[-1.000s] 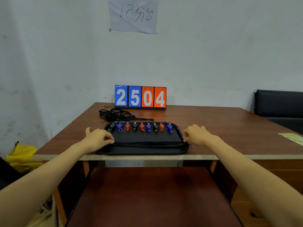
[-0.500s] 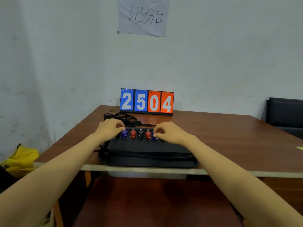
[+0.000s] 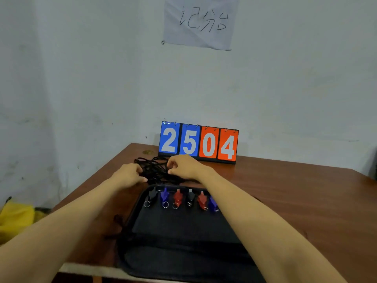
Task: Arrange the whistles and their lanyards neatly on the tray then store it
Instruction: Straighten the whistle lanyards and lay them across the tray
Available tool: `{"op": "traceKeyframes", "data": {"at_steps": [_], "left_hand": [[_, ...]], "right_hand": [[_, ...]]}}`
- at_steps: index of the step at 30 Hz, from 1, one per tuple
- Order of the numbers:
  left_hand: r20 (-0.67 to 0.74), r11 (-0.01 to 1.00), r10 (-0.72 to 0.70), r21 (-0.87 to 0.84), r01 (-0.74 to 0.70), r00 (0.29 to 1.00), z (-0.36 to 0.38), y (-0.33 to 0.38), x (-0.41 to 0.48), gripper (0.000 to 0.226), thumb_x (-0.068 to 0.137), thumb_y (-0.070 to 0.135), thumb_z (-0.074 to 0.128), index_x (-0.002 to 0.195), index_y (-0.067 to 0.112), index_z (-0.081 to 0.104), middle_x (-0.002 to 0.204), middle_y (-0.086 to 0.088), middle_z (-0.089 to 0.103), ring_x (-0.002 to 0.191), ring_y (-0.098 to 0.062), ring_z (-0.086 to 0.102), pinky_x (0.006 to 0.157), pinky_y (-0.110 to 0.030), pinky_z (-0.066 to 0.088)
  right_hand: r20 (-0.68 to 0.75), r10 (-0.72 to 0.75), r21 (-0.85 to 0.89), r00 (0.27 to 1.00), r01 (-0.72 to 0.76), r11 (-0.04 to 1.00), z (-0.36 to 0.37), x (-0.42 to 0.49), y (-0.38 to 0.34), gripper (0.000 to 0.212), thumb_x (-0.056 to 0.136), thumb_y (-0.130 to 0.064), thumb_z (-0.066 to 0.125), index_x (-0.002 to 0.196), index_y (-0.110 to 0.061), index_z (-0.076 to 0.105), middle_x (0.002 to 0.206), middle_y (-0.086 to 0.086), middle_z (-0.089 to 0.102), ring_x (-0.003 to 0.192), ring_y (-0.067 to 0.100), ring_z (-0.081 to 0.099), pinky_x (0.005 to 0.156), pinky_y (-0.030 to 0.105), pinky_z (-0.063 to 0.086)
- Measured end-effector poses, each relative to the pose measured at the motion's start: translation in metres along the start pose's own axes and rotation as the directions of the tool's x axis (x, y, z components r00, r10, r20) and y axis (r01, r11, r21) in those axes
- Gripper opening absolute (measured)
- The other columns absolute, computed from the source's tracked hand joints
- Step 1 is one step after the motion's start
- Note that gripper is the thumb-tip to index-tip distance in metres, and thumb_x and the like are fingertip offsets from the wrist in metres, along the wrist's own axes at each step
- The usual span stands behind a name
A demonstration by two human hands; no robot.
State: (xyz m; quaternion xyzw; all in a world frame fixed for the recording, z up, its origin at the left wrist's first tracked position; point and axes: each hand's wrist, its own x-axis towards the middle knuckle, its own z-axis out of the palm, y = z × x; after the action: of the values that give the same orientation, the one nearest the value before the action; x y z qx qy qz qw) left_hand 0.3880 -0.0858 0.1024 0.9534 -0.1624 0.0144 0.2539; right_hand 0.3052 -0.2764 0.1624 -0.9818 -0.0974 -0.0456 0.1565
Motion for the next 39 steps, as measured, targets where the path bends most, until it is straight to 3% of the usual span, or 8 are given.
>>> {"op": "traceKeyframes", "data": {"at_steps": [4,10,16,22,24,27,31,39], "left_hand": [[-0.037,0.995,-0.066,0.070,0.068,0.997,0.006,-0.008,0.011,0.020,0.080,0.035,0.068,0.090,0.023,0.057,0.094,0.003,0.061,0.098,-0.021,0.058,0.097,-0.046,0.044],[-0.039,0.993,-0.052,0.106,0.056,0.998,0.000,-0.006,0.008,0.014,0.083,0.023,0.061,0.070,0.020,0.064,0.083,0.000,0.065,0.083,-0.022,0.059,0.090,-0.042,0.047],[0.006,0.978,-0.119,0.172,0.116,0.993,0.009,-0.002,0.007,0.023,0.087,0.041,0.058,0.096,0.020,0.060,0.104,0.000,0.059,0.109,-0.024,0.052,0.101,-0.048,0.032],[0.007,0.962,-0.235,0.147,0.232,0.972,0.015,0.006,0.008,0.026,0.094,0.034,0.047,0.104,0.018,0.066,0.117,-0.008,0.058,0.117,-0.029,0.042,0.100,-0.045,0.024],[-0.015,0.965,-0.203,0.165,0.203,0.979,0.011,0.012,0.004,0.026,0.095,0.028,0.041,0.106,0.016,0.061,0.117,-0.008,0.058,0.117,-0.028,0.042,0.098,-0.043,0.024],[-0.126,0.992,-0.123,-0.046,0.119,0.984,-0.007,0.024,-0.001,0.018,0.098,0.023,0.038,0.100,0.019,0.055,0.102,0.001,0.066,0.101,-0.020,0.051,0.086,-0.037,0.022],[-0.258,0.988,0.049,-0.132,-0.085,0.965,-0.043,0.044,-0.004,0.010,0.096,0.031,0.044,0.094,0.026,0.053,0.091,0.009,0.059,0.093,-0.014,0.052,0.082,-0.034,0.021],[-0.173,0.913,0.243,-0.290,-0.285,0.955,-0.065,0.052,-0.020,0.012,0.089,0.038,0.055,0.082,0.030,0.060,0.093,0.005,0.067,0.095,-0.016,0.060,0.104,-0.050,0.034]], "right_hand": [[0.007,0.002,0.002,1.000,-0.002,1.000,0.010,0.018,0.002,0.029,0.091,-0.023,0.057,0.117,-0.011,0.059,0.117,0.008,0.061,0.103,0.020,0.057,0.091,0.030,0.046],[0.009,-0.001,0.015,1.000,0.001,1.000,0.021,0.021,0.001,0.028,0.091,-0.023,0.058,0.116,-0.010,0.061,0.116,0.007,0.062,0.105,0.020,0.057,0.090,0.029,0.044],[0.013,-0.016,0.033,1.000,0.016,0.999,0.026,0.015,-0.005,0.027,0.091,-0.022,0.058,0.115,-0.010,0.061,0.113,0.007,0.064,0.100,0.018,0.058,0.089,0.030,0.046],[0.007,-0.017,0.034,1.000,0.016,0.999,0.023,0.013,-0.005,0.027,0.091,-0.023,0.057,0.115,-0.011,0.061,0.113,0.006,0.063,0.096,0.015,0.056,0.090,0.031,0.047],[0.003,-0.007,0.037,1.000,0.007,0.999,0.023,0.015,-0.006,0.028,0.091,-0.023,0.057,0.116,-0.011,0.060,0.114,0.006,0.063,0.100,0.017,0.058,0.092,0.031,0.048],[-0.032,0.005,0.085,0.999,-0.002,0.996,0.024,0.018,-0.010,0.034,0.091,-0.023,0.058,0.124,-0.013,0.055,0.109,0.006,0.063,0.097,0.017,0.058,0.091,0.031,0.048],[-0.150,0.069,0.358,0.986,-0.011,0.934,0.022,0.020,-0.026,0.046,0.091,-0.026,0.059,0.133,-0.016,0.046,0.096,0.005,0.061,0.088,0.014,0.055,0.080,0.024,0.044],[-0.343,0.102,0.501,0.934,0.090,0.860,0.001,0.014,-0.037,0.028,0.091,-0.029,0.058,0.115,-0.016,0.060,0.077,-0.007,0.057,0.072,0.007,0.052,0.061,0.014,0.039]]}}
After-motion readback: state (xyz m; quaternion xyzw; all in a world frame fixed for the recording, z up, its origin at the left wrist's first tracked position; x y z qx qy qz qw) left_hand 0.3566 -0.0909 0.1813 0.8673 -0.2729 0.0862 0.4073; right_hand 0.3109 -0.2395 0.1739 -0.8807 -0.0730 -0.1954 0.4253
